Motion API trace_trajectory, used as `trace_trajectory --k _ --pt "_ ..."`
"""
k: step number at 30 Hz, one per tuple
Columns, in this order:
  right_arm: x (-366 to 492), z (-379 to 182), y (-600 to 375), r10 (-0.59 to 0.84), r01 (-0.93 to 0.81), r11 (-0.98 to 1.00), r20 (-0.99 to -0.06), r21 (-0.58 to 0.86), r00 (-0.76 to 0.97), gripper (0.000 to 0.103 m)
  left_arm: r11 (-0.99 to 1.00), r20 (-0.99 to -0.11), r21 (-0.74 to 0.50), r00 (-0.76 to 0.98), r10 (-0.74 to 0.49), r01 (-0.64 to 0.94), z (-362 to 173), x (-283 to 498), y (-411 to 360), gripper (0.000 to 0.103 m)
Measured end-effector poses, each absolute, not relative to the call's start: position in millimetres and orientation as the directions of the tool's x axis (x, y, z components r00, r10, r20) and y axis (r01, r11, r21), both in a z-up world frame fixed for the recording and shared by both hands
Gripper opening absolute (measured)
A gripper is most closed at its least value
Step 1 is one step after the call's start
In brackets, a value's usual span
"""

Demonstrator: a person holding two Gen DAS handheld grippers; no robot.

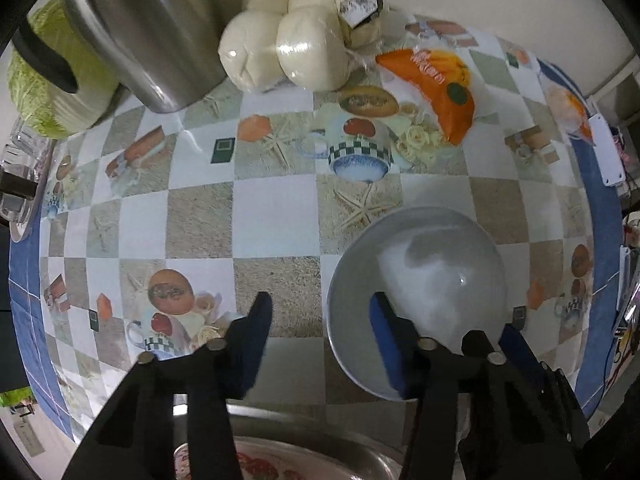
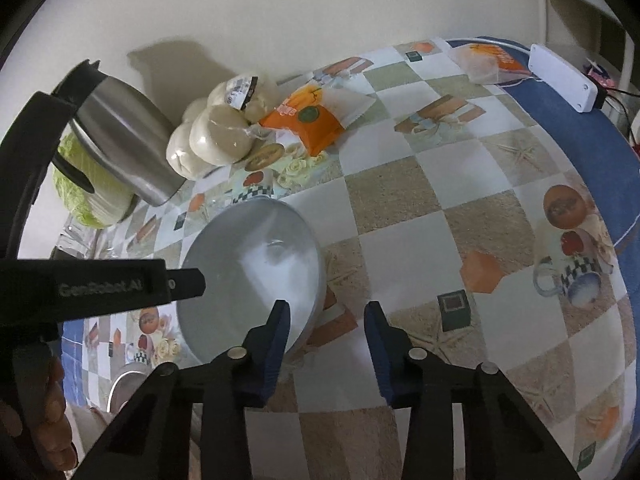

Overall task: Organize plates and bowls
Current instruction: 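Close both grippers on the rim of the small white bowl, then lift the small white bowl with both grippers and carry it over the basin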

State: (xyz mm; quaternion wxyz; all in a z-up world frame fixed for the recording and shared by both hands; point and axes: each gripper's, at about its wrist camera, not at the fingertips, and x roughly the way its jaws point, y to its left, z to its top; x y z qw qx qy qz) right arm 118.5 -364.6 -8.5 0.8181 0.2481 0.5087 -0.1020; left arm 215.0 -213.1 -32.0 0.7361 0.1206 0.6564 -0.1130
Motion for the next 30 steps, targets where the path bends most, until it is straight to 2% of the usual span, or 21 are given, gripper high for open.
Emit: trace_trajectory --k 2,4,13,14,18,26,30 --pt "120 -12 -366 0.100 0.418 0.852 -0.881 0.316 0.462 0.034 0.948 -0.995 0.032 0.097 0.001 0.317 -38 218 -214 0.042" --pt "123 -14 -367 0.123 0.412 0.846 -0.876 0.338 0.466 0.031 0.950 -0.996 0.034 0.085 0.008 0.311 -43 221 -215 0.042" --pt "132 -30 -361 0.159 0.410 0.838 -0.880 0.361 0.448 0.031 0.937 -0.998 0.052 0.050 0.037 0.345 -60 229 -232 0.042" --pt "133 -31 -360 0.165 0.408 0.837 -0.879 0.365 0.447 0.031 0.936 -0.998 0.051 0.044 0.038 0.347 -62 229 -233 0.039" --pt "135 -34 -357 0.188 0.398 0.835 -0.876 0.381 0.444 0.028 0.933 -0.999 0.024 0.031 0.014 0.359 -65 228 -238 0.028" --pt "126 -25 -368 0.167 0.416 0.828 -0.873 0.376 0.457 0.028 0.927 -0.997 -0.051 0.033 -0.068 0.372 -56 209 -245 0.026" --pt "118 -1 -370 0.128 0.401 0.846 -0.863 0.352 0.488 0.028 0.921 -0.990 -0.095 0.058 -0.126 0.377 -36 199 -243 0.026"
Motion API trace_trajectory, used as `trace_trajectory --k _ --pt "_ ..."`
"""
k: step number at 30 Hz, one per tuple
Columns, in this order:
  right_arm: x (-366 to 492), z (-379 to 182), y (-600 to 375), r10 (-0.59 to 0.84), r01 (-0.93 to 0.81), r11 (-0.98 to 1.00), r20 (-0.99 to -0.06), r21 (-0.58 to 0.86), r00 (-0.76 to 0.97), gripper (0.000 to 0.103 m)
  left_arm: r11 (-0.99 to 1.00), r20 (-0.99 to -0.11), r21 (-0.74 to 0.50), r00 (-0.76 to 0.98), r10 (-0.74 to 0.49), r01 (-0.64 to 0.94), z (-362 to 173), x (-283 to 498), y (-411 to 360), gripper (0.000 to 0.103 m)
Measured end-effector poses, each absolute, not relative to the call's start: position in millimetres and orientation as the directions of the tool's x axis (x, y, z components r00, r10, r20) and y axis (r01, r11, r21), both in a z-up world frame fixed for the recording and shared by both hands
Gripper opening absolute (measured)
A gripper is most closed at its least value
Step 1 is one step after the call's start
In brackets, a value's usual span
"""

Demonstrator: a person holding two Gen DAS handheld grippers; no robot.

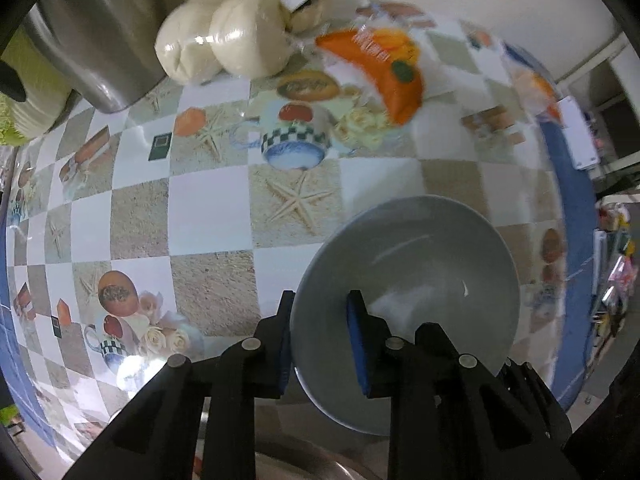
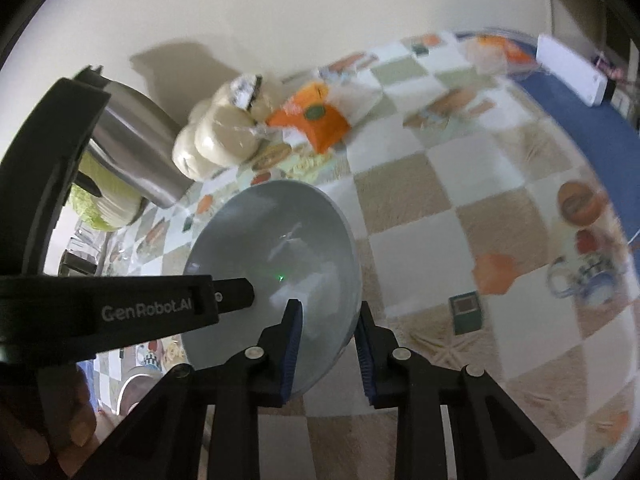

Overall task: Organize plates and bowls
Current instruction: 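Lift the small white bowl with both grippers and carry it over the basin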

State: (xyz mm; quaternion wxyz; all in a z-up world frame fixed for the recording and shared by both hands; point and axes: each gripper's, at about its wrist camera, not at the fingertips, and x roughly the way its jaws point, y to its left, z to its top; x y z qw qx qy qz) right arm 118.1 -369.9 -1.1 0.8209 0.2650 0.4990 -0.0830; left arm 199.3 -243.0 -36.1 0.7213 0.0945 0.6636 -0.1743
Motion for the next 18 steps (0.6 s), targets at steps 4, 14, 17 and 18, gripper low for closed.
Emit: trace_trajectory --k 4,14,17,18 --pt "109 25 -366 0.119 0.374 0.859 -0.846 0.351 0.520 0.028 0.911 -0.978 -0.133 0.098 -0.184 0.390 -6 187 -229 0.026" --pt "89 74 -322 0.116 0.286 0.903 -0.825 0.319 0.553 0.028 0.912 -0.937 -0.214 0.189 -0.293 0.351 52 171 -175 0.026" --pt "84 81 -305 0.130 0.262 0.910 -0.822 0.321 0.555 0.028 0.911 -0.926 -0.215 0.224 -0.305 0.351 66 164 -160 0.026" --pt "81 83 -300 0.137 0.256 0.910 -0.820 0.325 0.556 0.028 0.911 -0.922 -0.217 0.233 -0.309 0.350 69 162 -155 0.026"
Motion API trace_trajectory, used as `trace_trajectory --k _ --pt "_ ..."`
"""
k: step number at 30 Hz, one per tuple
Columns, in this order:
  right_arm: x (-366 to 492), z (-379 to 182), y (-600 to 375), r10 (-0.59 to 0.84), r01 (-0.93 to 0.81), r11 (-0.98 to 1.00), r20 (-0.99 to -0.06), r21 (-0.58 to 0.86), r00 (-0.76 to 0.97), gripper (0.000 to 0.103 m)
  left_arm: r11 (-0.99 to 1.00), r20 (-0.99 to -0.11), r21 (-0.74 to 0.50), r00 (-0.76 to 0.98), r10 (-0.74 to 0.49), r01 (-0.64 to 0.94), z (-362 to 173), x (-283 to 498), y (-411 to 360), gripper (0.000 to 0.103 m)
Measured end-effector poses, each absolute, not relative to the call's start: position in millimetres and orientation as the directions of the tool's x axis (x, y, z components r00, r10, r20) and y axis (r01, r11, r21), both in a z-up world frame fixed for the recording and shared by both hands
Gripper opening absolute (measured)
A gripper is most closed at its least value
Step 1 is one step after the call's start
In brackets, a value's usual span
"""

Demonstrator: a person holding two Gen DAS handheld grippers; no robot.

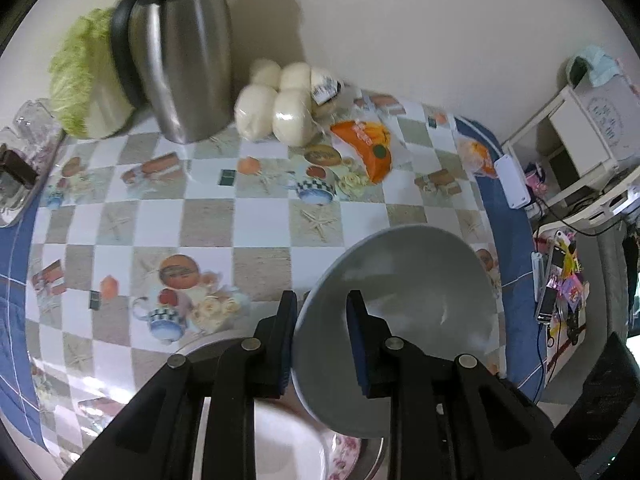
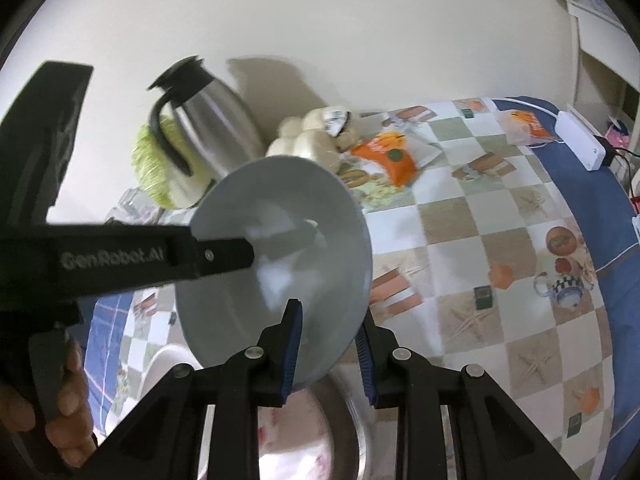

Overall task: Organize plates and bowls
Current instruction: 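Lift the small white bowl with both grippers and carry it over the basin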

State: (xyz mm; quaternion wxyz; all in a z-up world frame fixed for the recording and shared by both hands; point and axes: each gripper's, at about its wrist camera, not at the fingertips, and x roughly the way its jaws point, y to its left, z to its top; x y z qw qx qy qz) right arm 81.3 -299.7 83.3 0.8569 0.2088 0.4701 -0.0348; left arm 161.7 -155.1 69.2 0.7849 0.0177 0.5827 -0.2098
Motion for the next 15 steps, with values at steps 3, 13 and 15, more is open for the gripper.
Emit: trace_trajectory --k 3,13,15 --pt "74 89 -283 0.147 0.237 0.916 -0.819 0.325 0.555 0.028 0.915 -0.914 -0.208 0.264 -0.308 0.347 81 151 -139 0.026" --pt "57 102 -232 0.156 0.153 0.945 -0.810 0.289 0.565 0.028 0.924 -0.878 -0.221 0.349 -0.328 0.313 98 120 -83 0.026" --pt "54 102 -225 0.159 0.139 0.949 -0.810 0.283 0.564 0.028 0.925 -0.871 -0.229 0.360 -0.333 0.302 98 115 -74 0.026"
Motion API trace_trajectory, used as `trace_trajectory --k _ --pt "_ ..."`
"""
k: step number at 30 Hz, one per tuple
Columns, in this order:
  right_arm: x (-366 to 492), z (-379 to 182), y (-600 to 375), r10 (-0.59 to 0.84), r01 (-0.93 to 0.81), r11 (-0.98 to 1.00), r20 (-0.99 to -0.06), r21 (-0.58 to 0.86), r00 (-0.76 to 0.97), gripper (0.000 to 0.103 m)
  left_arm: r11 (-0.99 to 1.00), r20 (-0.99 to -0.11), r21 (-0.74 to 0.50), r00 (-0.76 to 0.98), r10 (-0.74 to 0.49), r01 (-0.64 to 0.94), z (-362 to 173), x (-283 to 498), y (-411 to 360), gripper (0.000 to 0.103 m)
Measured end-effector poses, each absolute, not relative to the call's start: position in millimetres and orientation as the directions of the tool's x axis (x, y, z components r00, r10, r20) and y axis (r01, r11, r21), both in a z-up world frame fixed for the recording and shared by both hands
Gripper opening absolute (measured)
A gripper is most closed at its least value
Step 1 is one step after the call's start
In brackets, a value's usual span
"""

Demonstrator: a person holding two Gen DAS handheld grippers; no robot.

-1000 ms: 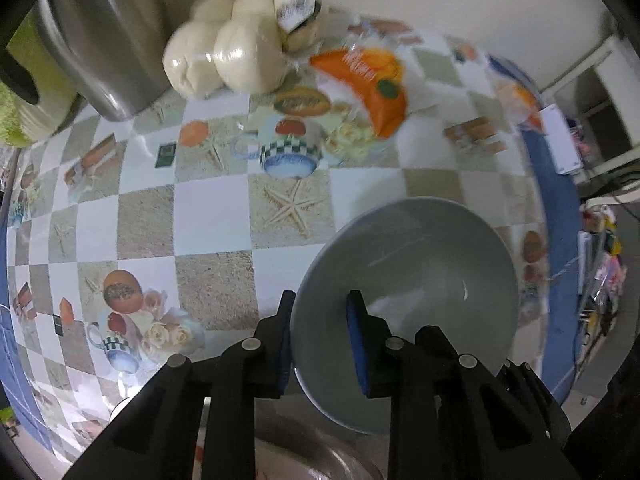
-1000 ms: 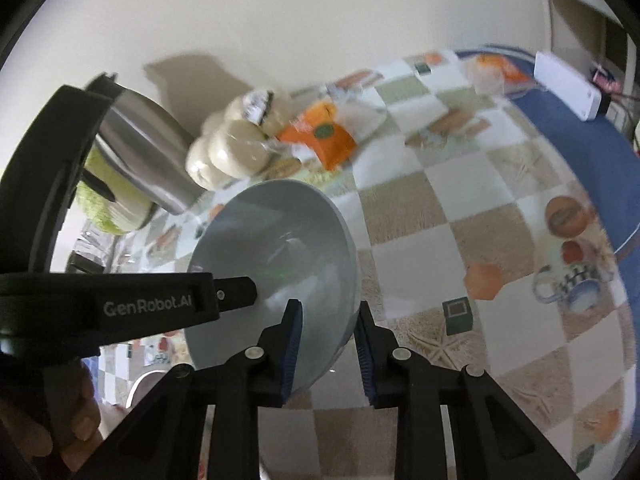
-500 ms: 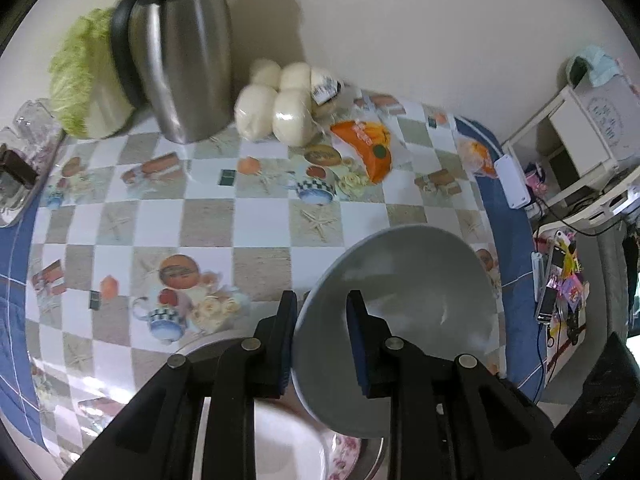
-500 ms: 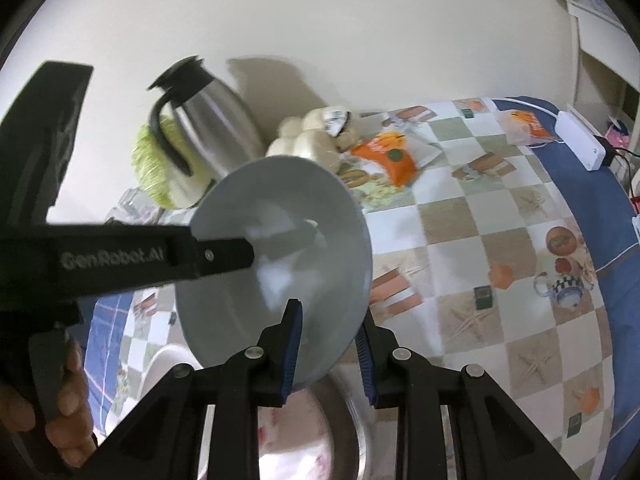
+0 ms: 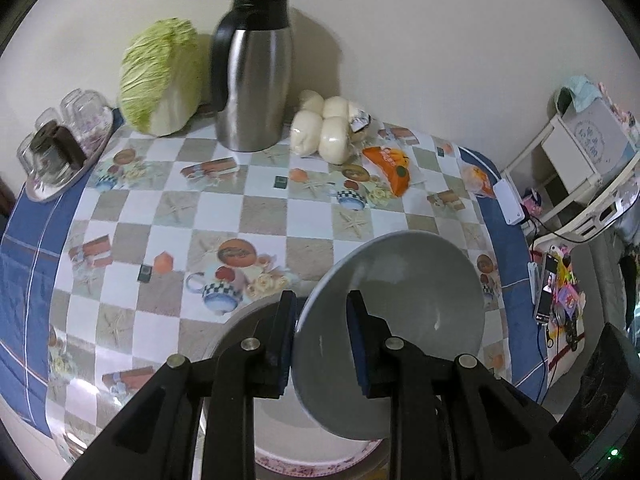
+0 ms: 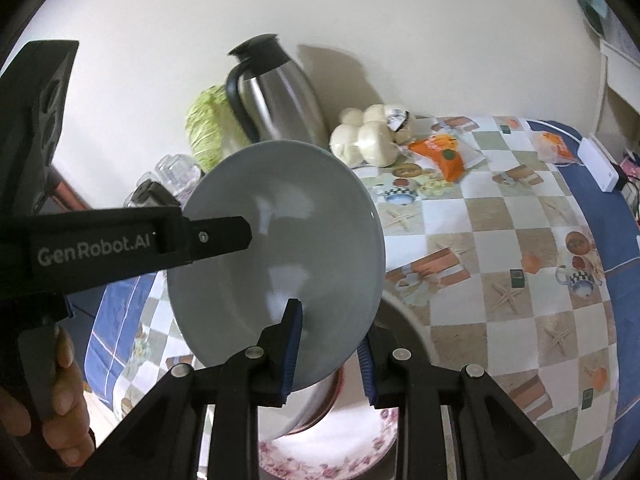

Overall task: Organize plates and bowls
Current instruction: 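Lift the small white bowl with both grippers and carry it over the basin, then lower the small white bowl onto the stacked bowls and open both grippers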

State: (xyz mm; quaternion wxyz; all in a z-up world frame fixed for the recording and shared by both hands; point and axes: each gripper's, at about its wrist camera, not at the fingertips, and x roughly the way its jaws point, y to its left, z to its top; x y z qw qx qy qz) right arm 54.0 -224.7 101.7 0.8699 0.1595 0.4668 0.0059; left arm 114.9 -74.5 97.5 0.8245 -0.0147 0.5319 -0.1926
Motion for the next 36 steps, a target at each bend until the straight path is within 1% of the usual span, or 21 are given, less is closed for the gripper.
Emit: trace_trajectory --k 13,21,29,36 --pt "33 97 -196 0.179 0.081 0.961 -0.820 0.263 0.543 0.028 0.914 -0.817 -0.329 0.414 -0.402 0.239 83 77 -28 0.026" --pt "32 90 -183 0.162 0.054 0.974 -0.838 0.221 0.521 0.028 0.896 -0.788 -0.395 0.425 -0.445 0.205 63 69 -7 0.026" --pt "34 90 -179 0.139 0.047 0.981 -0.846 0.189 0.515 0.028 0.870 -0.762 -0.449 0.423 -0.491 0.202 47 64 2 0.026" --pt "35 88 -177 0.127 0.043 0.984 -0.851 0.173 0.510 0.028 0.862 -0.745 -0.462 0.434 -0.506 0.211 46 59 4 0.026"
